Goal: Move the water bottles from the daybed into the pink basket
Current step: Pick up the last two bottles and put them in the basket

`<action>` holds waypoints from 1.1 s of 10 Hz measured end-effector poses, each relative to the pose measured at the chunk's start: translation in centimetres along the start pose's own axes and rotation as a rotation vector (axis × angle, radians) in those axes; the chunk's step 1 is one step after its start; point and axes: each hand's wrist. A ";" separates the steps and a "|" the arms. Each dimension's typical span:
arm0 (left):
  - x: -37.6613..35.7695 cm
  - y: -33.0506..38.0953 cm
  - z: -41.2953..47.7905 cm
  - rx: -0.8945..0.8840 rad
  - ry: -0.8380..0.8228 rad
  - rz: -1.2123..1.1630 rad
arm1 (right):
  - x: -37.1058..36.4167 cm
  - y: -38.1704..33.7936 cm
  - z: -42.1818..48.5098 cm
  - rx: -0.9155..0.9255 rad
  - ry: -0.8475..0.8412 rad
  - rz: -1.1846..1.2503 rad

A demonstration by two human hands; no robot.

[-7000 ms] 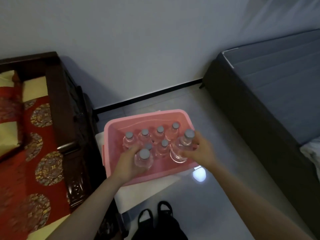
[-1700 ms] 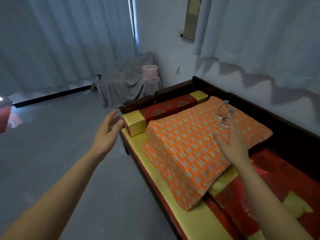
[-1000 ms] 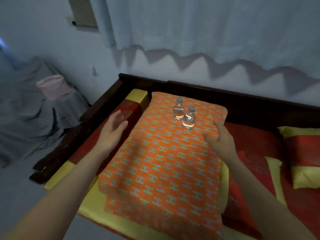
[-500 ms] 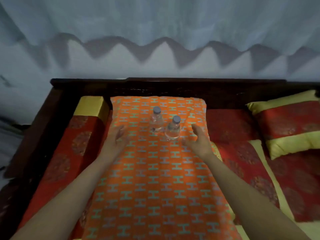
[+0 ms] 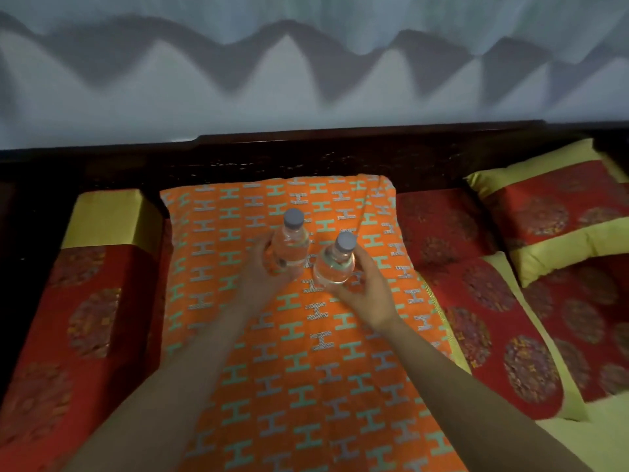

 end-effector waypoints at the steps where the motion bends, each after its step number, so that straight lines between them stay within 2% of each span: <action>1: -0.8 0.7 0.7 -0.018 0.010 -0.004 | -0.9 -0.4 0.1 -0.037 0.055 0.036; 4: -1.3 -0.1 1.5 -0.030 0.051 0.029 | 0.1 -0.2 -1.0 -0.035 0.228 -0.029; 6: 0.5 1.0 -2.1 -0.047 0.038 0.023 | 3.7 0.0 -3.1 -0.054 0.254 0.028; 8: 1.7 4.2 -4.7 -0.159 0.059 0.012 | 8.4 -0.3 -5.9 -0.057 0.225 0.125; 11: -3.0 10.8 -7.2 -0.320 -0.105 -0.108 | 17.3 0.2 -13.8 -0.066 0.390 0.148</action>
Point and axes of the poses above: each hand's wrist, its own z-axis towards the middle knuckle, its own x-axis out of the back of the hand, y = z × x, and after that the axes turned 4 degrees about -x, right-handed
